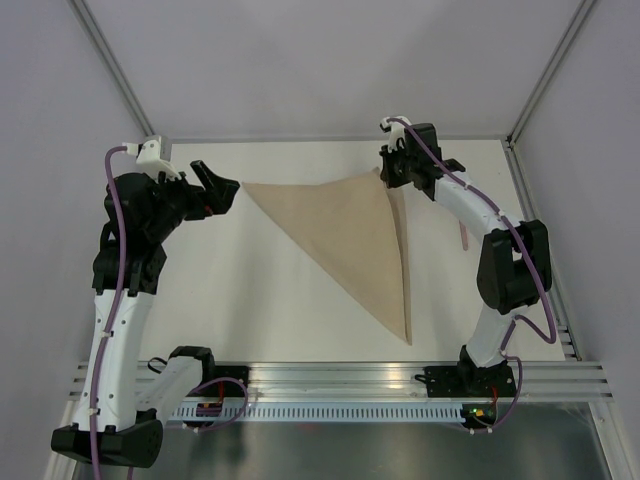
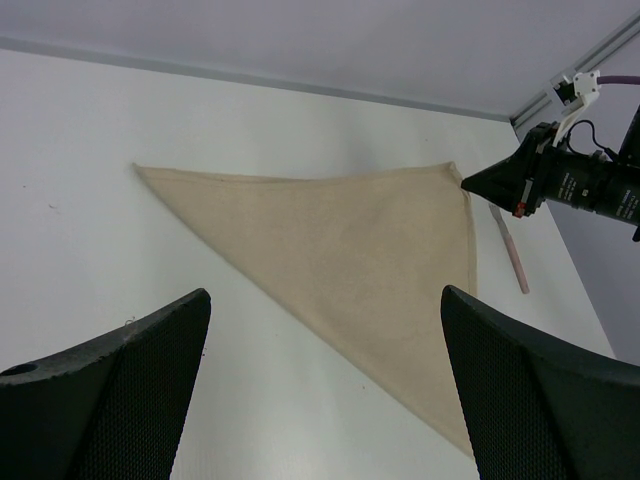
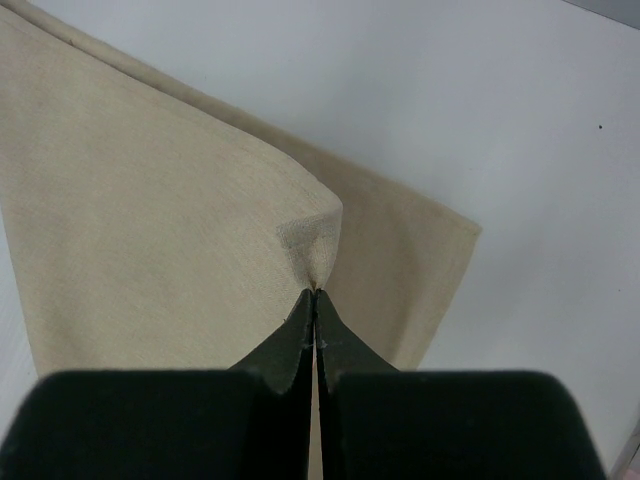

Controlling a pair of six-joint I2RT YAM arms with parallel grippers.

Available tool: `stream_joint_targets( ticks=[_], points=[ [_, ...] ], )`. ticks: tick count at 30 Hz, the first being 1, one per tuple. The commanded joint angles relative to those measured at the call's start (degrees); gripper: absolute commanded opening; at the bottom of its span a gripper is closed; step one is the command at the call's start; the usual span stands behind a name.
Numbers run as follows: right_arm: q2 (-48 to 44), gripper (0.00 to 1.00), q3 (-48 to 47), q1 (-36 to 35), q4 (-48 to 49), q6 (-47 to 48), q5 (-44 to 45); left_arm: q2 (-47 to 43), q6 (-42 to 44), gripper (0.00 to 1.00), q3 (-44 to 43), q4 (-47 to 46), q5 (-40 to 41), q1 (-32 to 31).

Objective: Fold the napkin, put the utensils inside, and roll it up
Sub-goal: Fold the napkin

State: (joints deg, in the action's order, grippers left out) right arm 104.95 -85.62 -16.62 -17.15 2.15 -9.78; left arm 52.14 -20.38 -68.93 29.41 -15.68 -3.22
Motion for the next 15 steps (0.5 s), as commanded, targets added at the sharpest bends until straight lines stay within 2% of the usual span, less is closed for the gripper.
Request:
stream_joint_targets(
  ticks=[1,15],
  points=[
    [-2.64,0.0,-0.33,0.63,2.03,-0.92,-0.59,0.33,-2.29,1.0,0.28,-2.34,-1.9,0.24],
    [-2.38,0.0,-0.6,1.42,2.21,-1.1,-0.59,0.51,-2.56,1.0,0.55,-2.69,-2.34,0.24]
  ],
)
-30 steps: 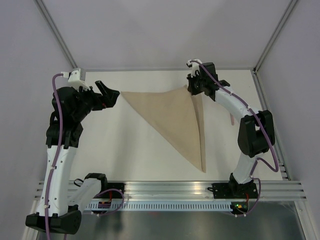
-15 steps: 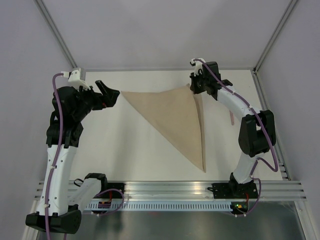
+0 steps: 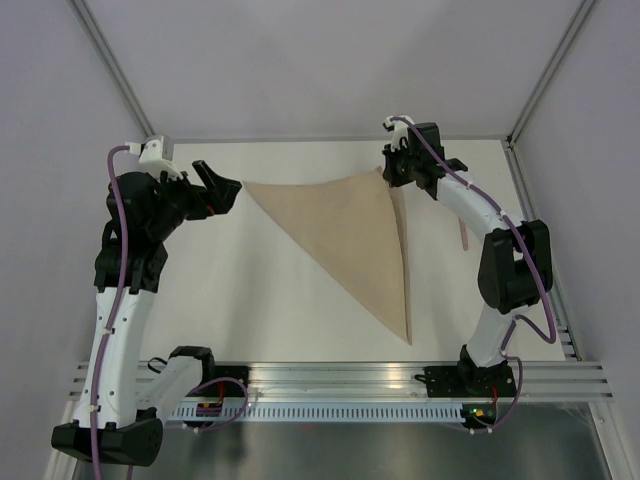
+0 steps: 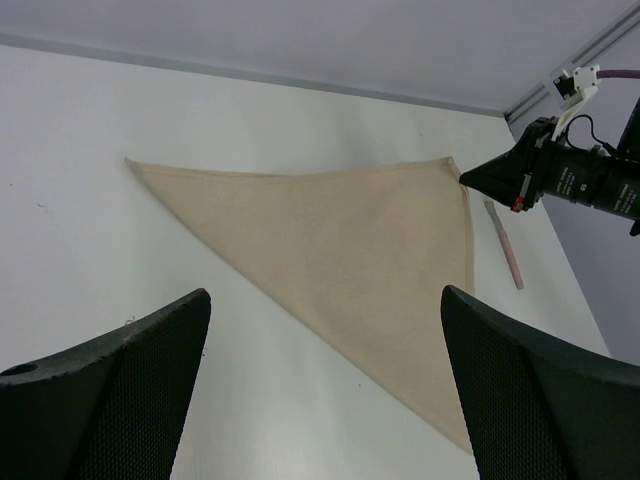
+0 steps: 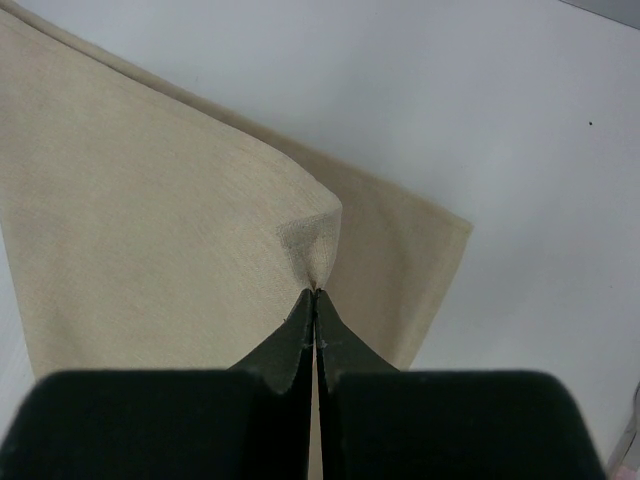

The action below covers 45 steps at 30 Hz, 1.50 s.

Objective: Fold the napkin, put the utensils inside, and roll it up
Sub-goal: Fold the napkin

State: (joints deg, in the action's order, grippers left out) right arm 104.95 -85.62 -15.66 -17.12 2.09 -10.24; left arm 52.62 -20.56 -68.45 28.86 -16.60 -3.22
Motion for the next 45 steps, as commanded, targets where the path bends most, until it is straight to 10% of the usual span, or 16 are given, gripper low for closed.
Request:
stream_joint_targets(
  ticks=[1,45],
  points=[
    [-2.38,0.0,-0.6,0.46,2.18,-1.03,-0.13,0.03,-2.38,1.0,0.07,-2.23,-1.5,0.32],
    [6.58,0.0,-1.38,2.21,1.92,0.28,3.56,0.2,-2.73,1.0,4.72,-4.69,-2.12,0.32]
  ],
)
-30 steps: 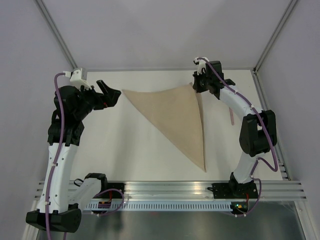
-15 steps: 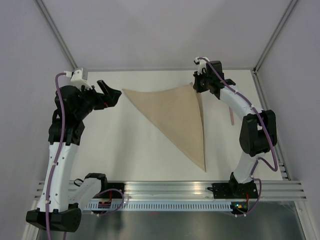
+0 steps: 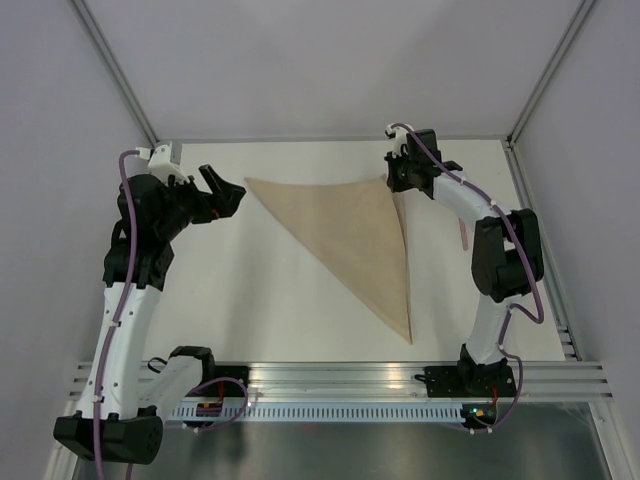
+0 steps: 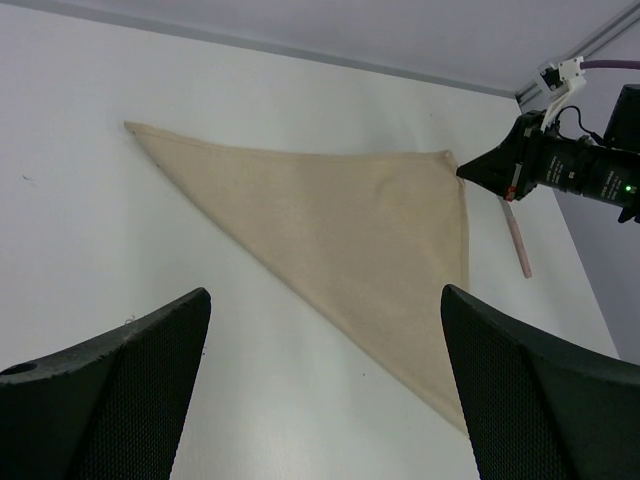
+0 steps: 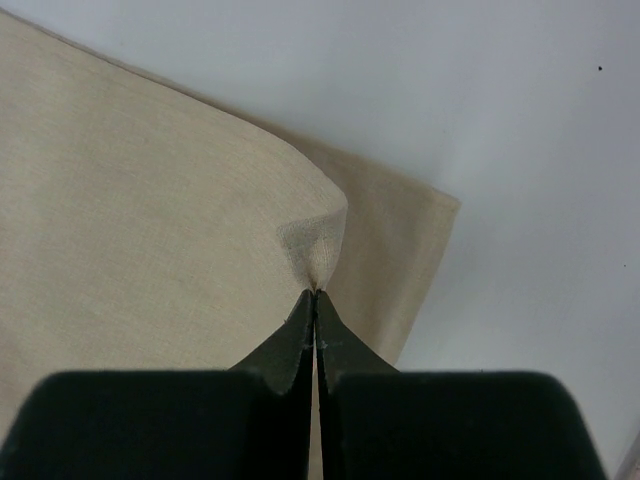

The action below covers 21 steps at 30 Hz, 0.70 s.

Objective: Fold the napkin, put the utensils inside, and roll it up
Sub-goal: Fold the napkin

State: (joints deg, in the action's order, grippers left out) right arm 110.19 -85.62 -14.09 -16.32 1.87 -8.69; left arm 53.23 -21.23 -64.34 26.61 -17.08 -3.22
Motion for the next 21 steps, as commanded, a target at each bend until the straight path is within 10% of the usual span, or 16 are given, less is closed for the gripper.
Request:
stream_joint_targets(
  ticks=[1,9,16,21],
  points=[
    [1.69,0.01,-1.82,0.64,0.94,0.77,2.44,-0.5,-2.06,1.0,1.05,-2.7,-1.64,0.24],
    [5.2,0.11,-3.85,1.52,-0.91,1.56,4.73,-0.76,-1.44,1.0,2.64,-3.23,-1.81,0.24],
    [6.7,0.6,-10.34,4.68,-5.56,0.42,4.56,-1.81,-0.57,1.0,2.81,-2.53,-3.4,0.24],
    [4.51,0.6,-10.88,10.12,-10.56,-0.46,4.65,-2.96,1.36,1.0,2.81,-0.34,-4.54,0.24]
  ],
)
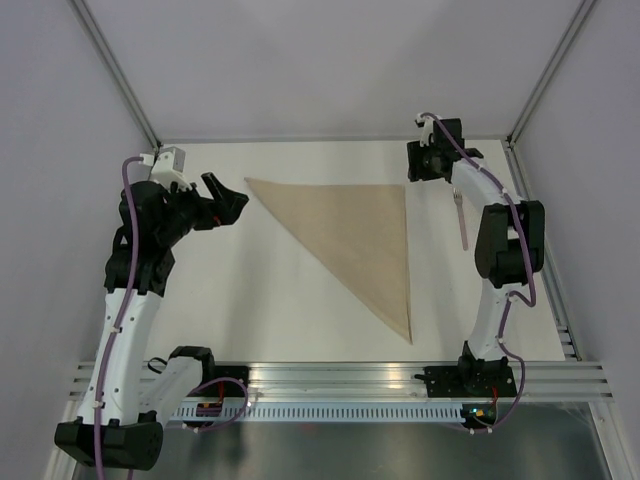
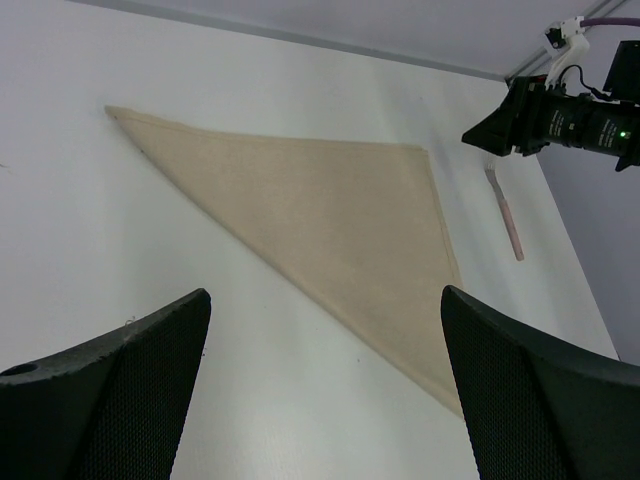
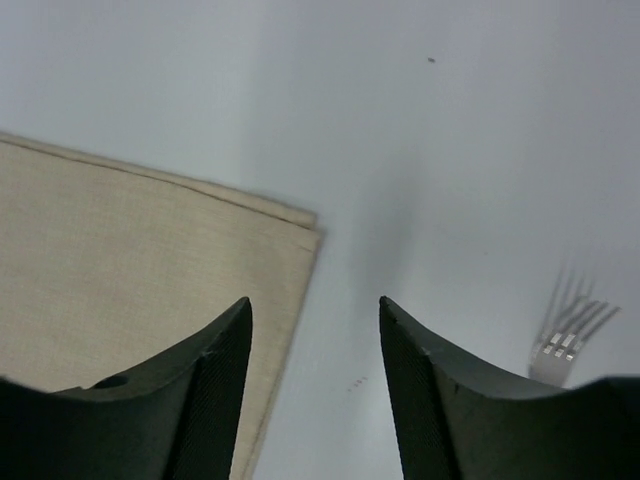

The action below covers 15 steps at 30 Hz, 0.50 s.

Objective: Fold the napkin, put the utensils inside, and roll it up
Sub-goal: Fold the napkin, then grab a utensil with the right arm

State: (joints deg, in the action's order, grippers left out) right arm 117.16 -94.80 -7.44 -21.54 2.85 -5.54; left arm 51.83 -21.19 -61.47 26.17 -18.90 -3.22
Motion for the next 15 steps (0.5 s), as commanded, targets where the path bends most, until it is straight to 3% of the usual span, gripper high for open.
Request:
stream_joint_targets(
  ticks=[1,6,15],
  points=[
    [-2.99,0.57,-0.48,4.44,-6.05,-1.36,1.93,-1.91,1.59,1.0,-0.05,0.98,-2.73,0.24],
    [-6.24,0.49,6.73,10.95,-7.81,2.5,1.67,-4.37,2.73,1.0,1.09,1.78,-3.6,0.32],
    [-8.8,0.48,14.56,15.26,-7.46,5.58,3.17,-5.08,2.73,1.0,3.29,0.81,-4.92,0.24]
  ],
)
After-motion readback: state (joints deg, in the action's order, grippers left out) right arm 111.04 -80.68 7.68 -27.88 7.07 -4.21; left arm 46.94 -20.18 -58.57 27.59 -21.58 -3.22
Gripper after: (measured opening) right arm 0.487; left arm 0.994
